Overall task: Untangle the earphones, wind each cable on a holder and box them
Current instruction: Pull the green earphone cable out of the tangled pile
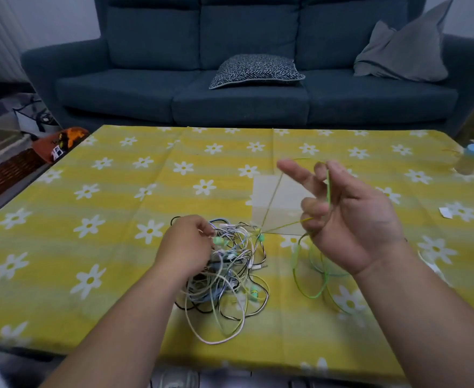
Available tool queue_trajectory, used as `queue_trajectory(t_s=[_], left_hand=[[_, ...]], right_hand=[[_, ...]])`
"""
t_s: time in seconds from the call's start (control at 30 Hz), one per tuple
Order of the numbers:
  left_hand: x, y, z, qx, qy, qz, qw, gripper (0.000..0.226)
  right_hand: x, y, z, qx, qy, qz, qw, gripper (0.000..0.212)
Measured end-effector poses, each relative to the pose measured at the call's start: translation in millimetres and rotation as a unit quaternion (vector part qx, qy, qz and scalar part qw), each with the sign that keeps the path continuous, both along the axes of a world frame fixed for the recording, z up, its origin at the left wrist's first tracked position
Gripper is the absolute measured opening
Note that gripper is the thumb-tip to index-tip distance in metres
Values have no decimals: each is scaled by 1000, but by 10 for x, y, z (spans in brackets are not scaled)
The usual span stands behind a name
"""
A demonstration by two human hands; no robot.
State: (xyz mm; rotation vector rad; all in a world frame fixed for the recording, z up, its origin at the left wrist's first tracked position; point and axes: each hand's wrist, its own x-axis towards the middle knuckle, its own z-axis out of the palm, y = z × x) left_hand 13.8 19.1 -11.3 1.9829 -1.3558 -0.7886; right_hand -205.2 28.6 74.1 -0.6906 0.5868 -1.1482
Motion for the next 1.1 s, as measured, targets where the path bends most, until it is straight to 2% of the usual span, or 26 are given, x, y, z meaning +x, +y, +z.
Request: queue_trajectory(t_s=[0.1,0.23,0.4,0.43,0.5,0.57,0.63,0.67,0.73,0.8,0.87,1.0,1.03,1.1], left_hand=[[175,-84,-61,2,-7,92,996,10],[308,-127,-14,-39,96,235,967,20],[318,-61,158,-11,-13,293,956,27],[264,-48,165,-14,-47,267,962,27],[121,-1,148,-68,-100,156,980,37],[-41,44,139,-145,-54,-6,988,44],[-206,118,174,-113,53,-168,978,45],[-266,145,155,-77,71,-226,968,47],[-340,165,65,-18,17,-286,958,42],[-347,153,-6,-12,-44,-272,961,23],[-305,107,-29,-27,-59,-210,976,8],[-191,48,8,-48,-75,-130,987,11],[-160,44,11,-56,-79,-117,988,15],[-121,38,29,-71,-81,-92,990,16]], right_hand=[[-135,-59,-7,25,-35,-47,998,14],[-197,-85,-31,36,-22,-87,995,14],[-147,-29,2,14,11,-52,999,15],[-123,-10,12,6,24,-32,999,15],[-67,21,19,-6,40,7,999,16],[-20,49,22,-12,42,36,998,18],[9,72,27,-16,41,60,997,19],[15,79,25,-16,38,69,997,19],[18,76,15,-17,29,73,997,20],[1,49,-5,-18,35,43,998,19],[-43,9,-27,-8,41,-12,999,18],[-138,-57,-57,36,45,-109,992,16],[-151,-72,-71,54,66,-128,988,16],[-168,-103,-122,91,170,-158,968,19]])
